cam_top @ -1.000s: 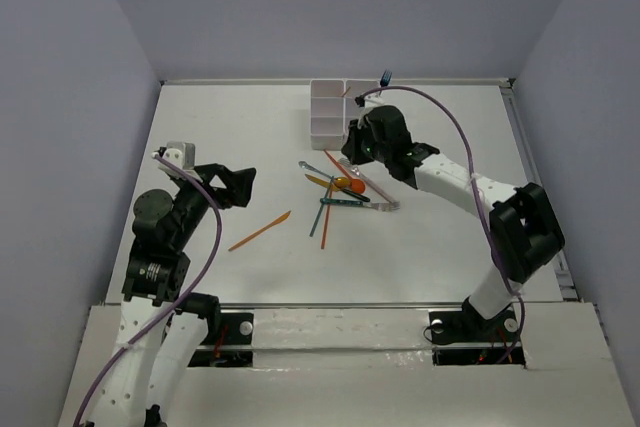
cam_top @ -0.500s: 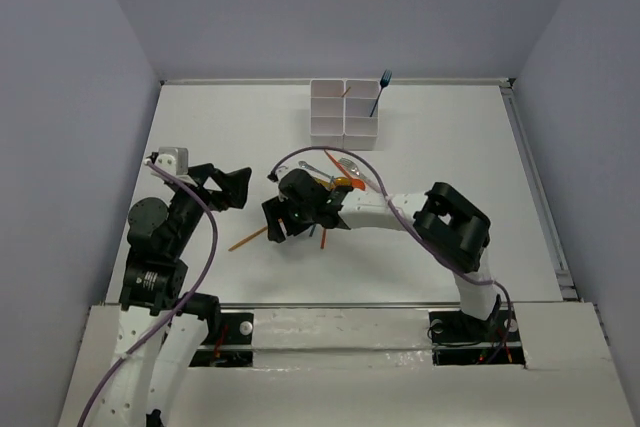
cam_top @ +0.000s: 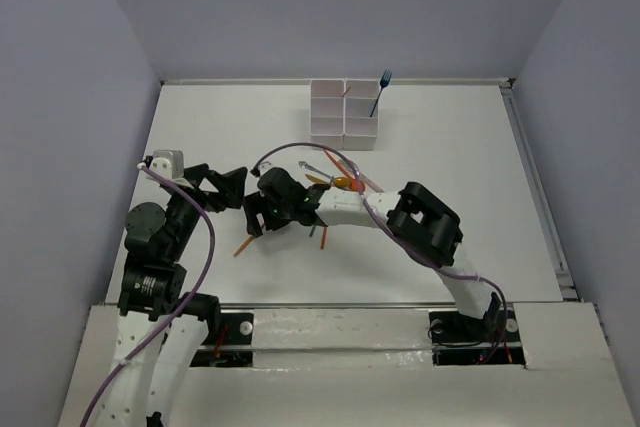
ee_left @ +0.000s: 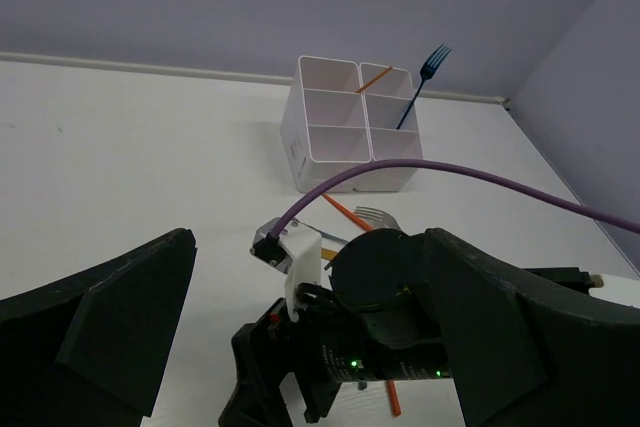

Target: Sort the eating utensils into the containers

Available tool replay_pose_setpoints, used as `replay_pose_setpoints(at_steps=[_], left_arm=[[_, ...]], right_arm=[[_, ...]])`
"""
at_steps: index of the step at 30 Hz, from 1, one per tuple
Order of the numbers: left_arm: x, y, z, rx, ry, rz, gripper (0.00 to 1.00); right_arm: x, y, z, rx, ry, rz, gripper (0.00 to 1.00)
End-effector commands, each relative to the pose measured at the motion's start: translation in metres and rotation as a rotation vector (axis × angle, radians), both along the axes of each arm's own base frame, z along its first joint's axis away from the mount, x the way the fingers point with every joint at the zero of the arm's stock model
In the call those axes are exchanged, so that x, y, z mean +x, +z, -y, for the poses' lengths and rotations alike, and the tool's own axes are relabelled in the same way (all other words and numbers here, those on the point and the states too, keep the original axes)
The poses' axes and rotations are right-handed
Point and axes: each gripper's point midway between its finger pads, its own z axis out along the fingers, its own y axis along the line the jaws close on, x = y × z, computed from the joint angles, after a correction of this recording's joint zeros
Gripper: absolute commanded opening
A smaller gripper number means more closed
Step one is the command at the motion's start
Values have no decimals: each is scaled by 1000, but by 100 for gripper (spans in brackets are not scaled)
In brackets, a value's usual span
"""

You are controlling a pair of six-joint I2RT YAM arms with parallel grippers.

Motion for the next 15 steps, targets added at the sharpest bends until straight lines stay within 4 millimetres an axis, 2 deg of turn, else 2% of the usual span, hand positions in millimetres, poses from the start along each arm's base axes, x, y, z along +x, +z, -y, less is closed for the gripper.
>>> replay_pose_setpoints(at_steps=[1,4,8,9,10,15], left_arm=[[-2,16,-3,1,11,55,99],[-2,17,-4,0,15,55,99],[-3,19,-5,-1,21,61,99],[-4,20,-5,-2,21,66,99],[-3,20,-6,-2,26,66,99],[-4,21,-7,0,32,69,99]], right_arm=[[12,-30,9,-146,-31,23,84],[8,-39,8,-195,-8,24,82],[4,-48,11,-256,-1,58,72],[1,-47,10,-278,2,68,65],[-4,-47,7,-294,15,84,64],[-9,-53,17,-387,11,116,51]])
